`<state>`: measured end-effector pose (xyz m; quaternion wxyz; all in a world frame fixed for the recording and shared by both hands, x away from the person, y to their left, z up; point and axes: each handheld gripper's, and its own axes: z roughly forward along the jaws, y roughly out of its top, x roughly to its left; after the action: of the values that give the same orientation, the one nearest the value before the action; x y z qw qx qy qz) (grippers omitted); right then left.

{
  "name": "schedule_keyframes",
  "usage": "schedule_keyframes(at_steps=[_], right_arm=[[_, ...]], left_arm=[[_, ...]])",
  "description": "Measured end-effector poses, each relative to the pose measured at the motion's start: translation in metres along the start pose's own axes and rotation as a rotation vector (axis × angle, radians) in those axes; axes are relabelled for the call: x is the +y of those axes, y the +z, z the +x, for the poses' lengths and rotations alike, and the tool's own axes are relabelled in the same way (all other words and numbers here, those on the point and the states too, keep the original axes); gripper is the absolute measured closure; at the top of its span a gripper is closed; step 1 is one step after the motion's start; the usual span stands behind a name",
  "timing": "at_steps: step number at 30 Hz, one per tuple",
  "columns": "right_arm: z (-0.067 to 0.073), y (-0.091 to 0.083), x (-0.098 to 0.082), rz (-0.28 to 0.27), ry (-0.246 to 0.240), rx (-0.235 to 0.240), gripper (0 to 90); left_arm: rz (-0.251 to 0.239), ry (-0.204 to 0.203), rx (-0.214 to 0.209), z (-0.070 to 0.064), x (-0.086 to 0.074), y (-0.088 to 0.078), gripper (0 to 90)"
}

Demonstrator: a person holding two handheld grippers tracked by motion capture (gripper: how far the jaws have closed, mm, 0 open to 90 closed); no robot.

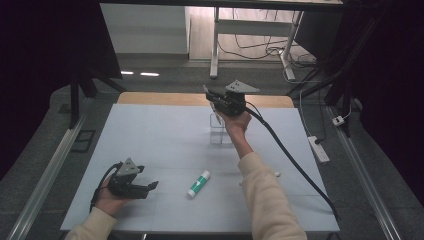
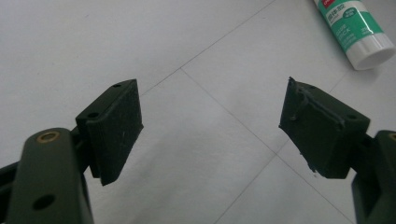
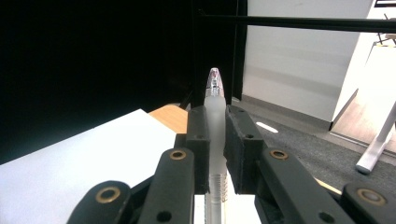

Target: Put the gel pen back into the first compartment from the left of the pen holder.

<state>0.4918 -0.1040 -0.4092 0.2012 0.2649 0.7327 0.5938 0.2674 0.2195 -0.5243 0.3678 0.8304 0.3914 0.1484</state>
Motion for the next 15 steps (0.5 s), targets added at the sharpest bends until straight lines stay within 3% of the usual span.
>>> schedule_keyframes(at_steps=[2, 5, 8, 15], right_arm=[[0.000, 0.001, -0.001, 0.008, -0.004, 0.002, 78.6], [0.000, -0.001, -0.001, 0.018, -0.015, -0.015, 67.6], [0.000, -0.004, 0.001, 0.041, 0.006, -0.014, 60.8], [-0.005, -0.016, 0.001, 0.079, -0.002, -0.027, 55.5]], left_arm=[[0.000, 0.000, 0.000, 0.000, 0.000, 0.000, 21.0], [-0.001, -0.002, 0.000, 0.000, 0.000, 0.000, 20.9], [-0.001, -0.001, 0.000, 0.000, 0.000, 0.000, 21.0], [0.000, -0.001, 0.002, 0.000, 0.000, 0.000, 21.0]])
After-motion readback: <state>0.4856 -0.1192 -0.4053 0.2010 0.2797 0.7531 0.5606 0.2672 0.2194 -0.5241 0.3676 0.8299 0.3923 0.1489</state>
